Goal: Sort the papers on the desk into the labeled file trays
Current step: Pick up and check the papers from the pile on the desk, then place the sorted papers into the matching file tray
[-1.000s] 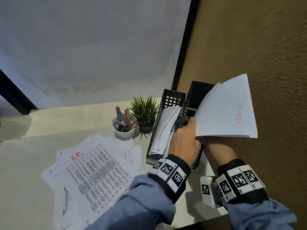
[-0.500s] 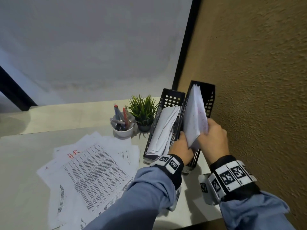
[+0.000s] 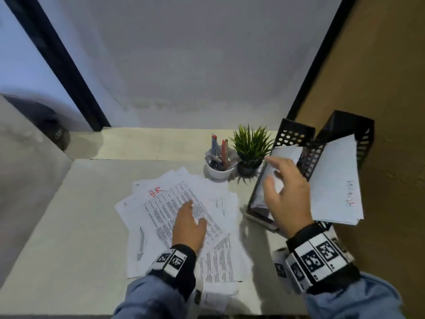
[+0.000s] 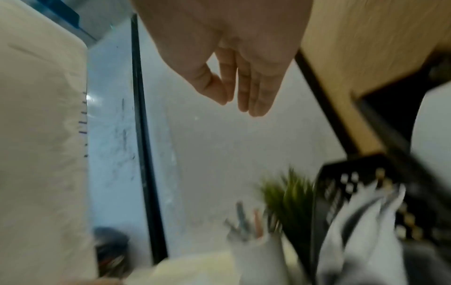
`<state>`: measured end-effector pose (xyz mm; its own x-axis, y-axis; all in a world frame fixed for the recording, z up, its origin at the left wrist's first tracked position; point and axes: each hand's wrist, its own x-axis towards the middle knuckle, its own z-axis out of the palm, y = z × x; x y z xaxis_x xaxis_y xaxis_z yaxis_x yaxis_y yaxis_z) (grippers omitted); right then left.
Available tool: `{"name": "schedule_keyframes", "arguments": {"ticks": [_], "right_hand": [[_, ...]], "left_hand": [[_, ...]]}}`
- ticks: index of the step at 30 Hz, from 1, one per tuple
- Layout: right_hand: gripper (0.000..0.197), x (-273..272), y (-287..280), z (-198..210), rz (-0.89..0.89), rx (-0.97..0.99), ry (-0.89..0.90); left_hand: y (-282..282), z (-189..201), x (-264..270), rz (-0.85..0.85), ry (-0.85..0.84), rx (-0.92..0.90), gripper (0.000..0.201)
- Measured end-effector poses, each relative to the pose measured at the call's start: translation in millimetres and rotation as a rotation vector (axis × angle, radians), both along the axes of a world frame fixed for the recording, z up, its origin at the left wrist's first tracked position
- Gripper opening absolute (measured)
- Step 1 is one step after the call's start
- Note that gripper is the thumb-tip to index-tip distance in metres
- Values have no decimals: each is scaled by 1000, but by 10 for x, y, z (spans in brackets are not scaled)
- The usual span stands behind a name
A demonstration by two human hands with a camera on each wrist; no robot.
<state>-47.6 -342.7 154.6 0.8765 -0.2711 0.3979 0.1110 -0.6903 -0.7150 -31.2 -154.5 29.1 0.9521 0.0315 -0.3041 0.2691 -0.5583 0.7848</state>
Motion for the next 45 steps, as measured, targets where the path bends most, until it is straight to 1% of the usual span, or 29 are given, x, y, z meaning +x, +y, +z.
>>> {"name": "schedule_keyframes", "arguments": {"ticks": [1,3,5,6,8,10,13,16,18,20,21,22,23,25,26,28,29,30,31,32,33,35,36,39,40,41,43,44,45], "right_hand": [[33,41,139,-191,53,35,114],[36,100,378,-598,102,102,436],[39,135,548,-1003,67,122,750],[39,140,608,-1178,31,95,860],[36,145,697,-1427,-21,-37,996],[29,126,775,-1549,-16,-165,1062],[21,86,859,-1641,-2,-189,1048],[16,48,910,-1679,7,-85,1013],[21,24,922,-1707,1,47,1013],[18,7,904,-1742,-35,151,1024],[13,2,882,-1754,-55,187,1030],[19,10,854,-1790,-77,229,1043],[26,24,822,-1793,-93,266,1052],[26,66,776,-1742,-111,423,1019],[37,85,761,-1710,-114,517,977],[57,113,764,-1584,-141,761,857],[59,126,749,-1539,-147,834,782],[53,155,718,-1485,-134,865,740],[41,194,676,-1491,-99,845,738],[30,219,652,-1479,-69,830,774],[26,259,620,-1516,-48,795,836],[34,265,585,-1625,-35,741,961],[36,225,605,-1631,-36,741,984],[28,129,602,-1722,-160,814,920],[28,143,590,-1724,-215,863,934],[28,145,575,-1711,-237,893,987],[18,189,606,-1638,-137,934,1096],[15,165,618,-1616,-74,934,1085],[23,176,690,-1612,-72,987,1050]], "left_hand": [[199,-132,-12,52,38,70,59],[521,-312,-59,173,129,164,59],[720,-410,-104,307,204,199,61],[775,-441,-116,367,228,201,62],[840,-507,-109,483,238,145,63],[872,-570,-70,571,236,54,65],[910,-602,23,626,233,-7,64],[977,-547,99,604,212,-38,42],[1043,-496,129,534,148,12,24],[1125,-476,138,428,73,53,20],[1164,-480,135,389,42,29,18],[1204,-497,125,361,9,-37,16],[1242,-518,107,333,-26,-104,22],[1315,-559,63,279,-68,-154,46],[1338,-564,41,241,-68,-157,51],[1363,-540,19,167,-31,-166,54],[1360,-521,14,120,-6,-155,56],[1357,-507,15,70,12,-137,58],[1348,-493,18,35,23,-123,59],[1328,-478,25,17,33,-131,57],[1297,-457,23,19,50,-161,54],[1234,-435,44,87,75,-193,47],[1205,-436,76,151,77,-175,44],[1123,-468,179,251,126,-21,25],[1099,-468,201,242,179,17,22],[1076,-461,220,225,233,25,27],[1051,-467,246,164,307,6,40],[1037,-465,243,109,306,7,40],[1027,-458,236,51,284,15,32]]}}
